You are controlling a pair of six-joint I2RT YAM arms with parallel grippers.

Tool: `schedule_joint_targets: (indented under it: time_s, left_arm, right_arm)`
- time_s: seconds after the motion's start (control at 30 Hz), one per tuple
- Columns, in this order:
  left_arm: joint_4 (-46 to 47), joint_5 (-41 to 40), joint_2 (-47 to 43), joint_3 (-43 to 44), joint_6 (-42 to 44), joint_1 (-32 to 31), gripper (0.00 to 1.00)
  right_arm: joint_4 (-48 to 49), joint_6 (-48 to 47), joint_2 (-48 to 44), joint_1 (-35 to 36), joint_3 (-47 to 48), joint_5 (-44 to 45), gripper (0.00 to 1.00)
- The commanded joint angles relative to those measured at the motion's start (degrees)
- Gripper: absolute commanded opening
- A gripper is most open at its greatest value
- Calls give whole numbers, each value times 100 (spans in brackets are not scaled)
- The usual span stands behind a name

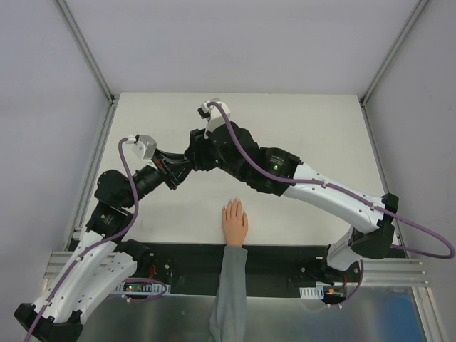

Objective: Paint the nails

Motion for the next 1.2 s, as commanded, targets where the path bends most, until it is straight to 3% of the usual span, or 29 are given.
schedule_joint_targets:
  time_s: [0.0,0.3,0.33,0.43,0.53,0.6,0.63,0.67,0.73,0.77,0.8,0.83,0.87,0.9,0.93,1.03,1.1,1.13,1.17]
  left_arm:
    - [388,-55,-85,72,-92,-26,0]
    - [563,208,-111,46,-417,-35,0]
    - [607,305,-102,45,-444,-35,0]
    - [660,577,-102,37,-593,-35,0]
    - [941,1111,-216,-42,-864,-26,0]
    - [1659,1674,-252,-199,-1180,-17,0]
    - [2106,2268,-234,-288,-1687,-17,0]
    - [2824,2535,-112,-358,-1988,-17,0]
    - [3426,2975,107,-473,-2742,-17,0]
    - [3638,3239,300,-508,-2947,-17,0]
    - [4066,3337,372,-595,-3105,-17,0]
    - [4131,3364,416,-631,-3237,-17,0]
    - [4089,3321,390,-657,-3195,-17,0]
    - [3792,3268,346,-658,-3090,-17,0]
    - [3520,3207,294,-640,-2767,-17,0]
    - [2483,2882,4,-474,-1969,-17,0]
    - [1816,2601,-76,-237,-1475,-17,0]
    - [1177,2495,-146,-149,-968,-17,0]
    - [813,2390,-146,52,-728,-17,0]
  right_arm:
    - [148,-113,-8,-22,242,314,42]
    - [456,115,-96,-154,-74,-152,28]
    - [500,116,-131,-171,-101,-231,20]
    - [605,98,-245,-346,-320,-853,1]
    - [1332,-287,-762,-1082,-1336,-2616,0]
    - [3093,-273,-1202,-1627,-2483,-5886,0]
    - [4180,164,-1342,-2039,-2961,-7040,0]
    - [5905,821,-1370,-2191,-3236,-7991,0]
    - [6464,2044,-1125,-2429,-3186,-8909,0]
    - [7695,2545,-1011,-2482,-3316,-8950,0]
    - [8342,3612,-827,-2526,-3396,-8959,0]
    - [8949,4153,-651,-2605,-3423,-8985,0]
    - [10251,4698,-502,-2658,-3406,-8951,0]
    - [10856,5817,-187,-2711,-3379,-8881,0]
    - [11254,5976,-114,-2772,-3336,-8793,0]
    - [10934,5603,-288,-2782,-3458,-8521,1]
    - [9742,5041,-534,-2799,-3669,-8257,13]
    - [8519,4141,-883,-2799,-3739,-7908,27]
    - [7698,3610,-1096,-2782,-3792,-7669,30]
